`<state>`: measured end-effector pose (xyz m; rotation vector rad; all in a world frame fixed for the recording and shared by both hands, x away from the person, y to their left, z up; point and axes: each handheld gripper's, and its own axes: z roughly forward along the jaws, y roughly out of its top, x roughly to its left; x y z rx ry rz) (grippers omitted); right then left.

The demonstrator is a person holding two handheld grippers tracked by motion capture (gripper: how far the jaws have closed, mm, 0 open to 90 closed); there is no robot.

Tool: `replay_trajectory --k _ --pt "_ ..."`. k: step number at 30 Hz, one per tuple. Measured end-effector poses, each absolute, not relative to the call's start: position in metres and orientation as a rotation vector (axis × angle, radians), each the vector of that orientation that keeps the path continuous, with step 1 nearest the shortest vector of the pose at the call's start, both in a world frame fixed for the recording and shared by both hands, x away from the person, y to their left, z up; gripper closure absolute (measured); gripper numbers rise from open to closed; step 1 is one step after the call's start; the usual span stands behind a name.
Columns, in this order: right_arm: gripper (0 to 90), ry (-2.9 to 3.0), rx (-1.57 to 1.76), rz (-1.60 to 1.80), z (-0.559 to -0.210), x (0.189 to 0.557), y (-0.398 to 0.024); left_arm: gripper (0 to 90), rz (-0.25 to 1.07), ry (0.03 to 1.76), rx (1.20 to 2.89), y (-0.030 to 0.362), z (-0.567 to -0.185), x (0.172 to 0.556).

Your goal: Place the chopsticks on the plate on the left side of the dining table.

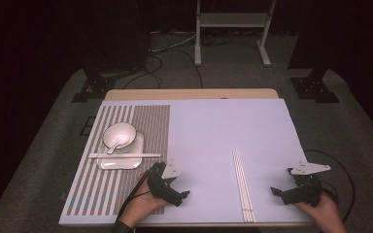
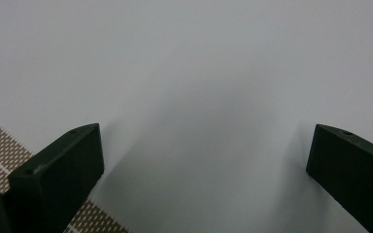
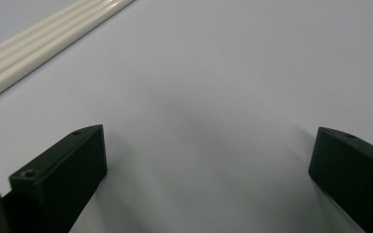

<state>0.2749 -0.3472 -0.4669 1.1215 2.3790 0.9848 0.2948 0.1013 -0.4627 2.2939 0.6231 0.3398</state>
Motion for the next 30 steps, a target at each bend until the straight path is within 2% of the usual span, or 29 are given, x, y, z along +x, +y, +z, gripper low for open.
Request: replay_trajectory --k 30 --pt "0.0 2.379 1.121 0.984 -0.4669 0.2748 -0.3471 0.0 0.292 0.651 2.288 0.1031 -0.4642 0.298"
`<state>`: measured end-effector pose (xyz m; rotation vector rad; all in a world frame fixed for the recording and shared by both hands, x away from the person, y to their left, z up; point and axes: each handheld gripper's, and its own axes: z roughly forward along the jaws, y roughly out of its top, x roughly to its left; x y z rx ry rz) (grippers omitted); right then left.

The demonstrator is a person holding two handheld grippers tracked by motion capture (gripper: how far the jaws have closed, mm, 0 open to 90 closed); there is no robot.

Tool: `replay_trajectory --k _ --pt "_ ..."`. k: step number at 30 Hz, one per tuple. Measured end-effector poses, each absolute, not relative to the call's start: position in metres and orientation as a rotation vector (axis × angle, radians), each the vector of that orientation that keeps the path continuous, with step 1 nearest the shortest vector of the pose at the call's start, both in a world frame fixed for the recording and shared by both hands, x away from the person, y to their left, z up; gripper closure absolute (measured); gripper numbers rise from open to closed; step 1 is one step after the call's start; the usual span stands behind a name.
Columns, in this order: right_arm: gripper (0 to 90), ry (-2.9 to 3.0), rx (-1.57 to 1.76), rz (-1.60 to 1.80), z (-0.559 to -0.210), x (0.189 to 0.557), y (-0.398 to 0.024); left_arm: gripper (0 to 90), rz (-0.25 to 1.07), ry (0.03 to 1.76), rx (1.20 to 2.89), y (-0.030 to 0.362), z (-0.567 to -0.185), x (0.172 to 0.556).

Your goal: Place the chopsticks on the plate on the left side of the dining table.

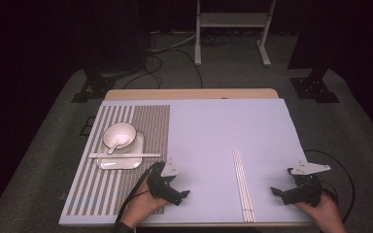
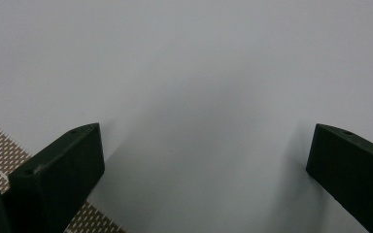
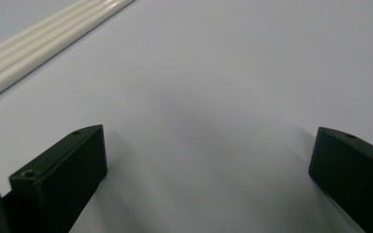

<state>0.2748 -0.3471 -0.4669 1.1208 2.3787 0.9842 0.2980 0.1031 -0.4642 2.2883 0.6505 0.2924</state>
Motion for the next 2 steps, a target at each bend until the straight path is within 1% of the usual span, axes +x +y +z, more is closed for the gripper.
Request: replay_trajectory --k 2 --pt "0.0 2.379 1.121 0.985 -0.4669 0.2749 -0.3472 0.0 0.292 0.651 2.288 0.1031 -0.4642 0.298"
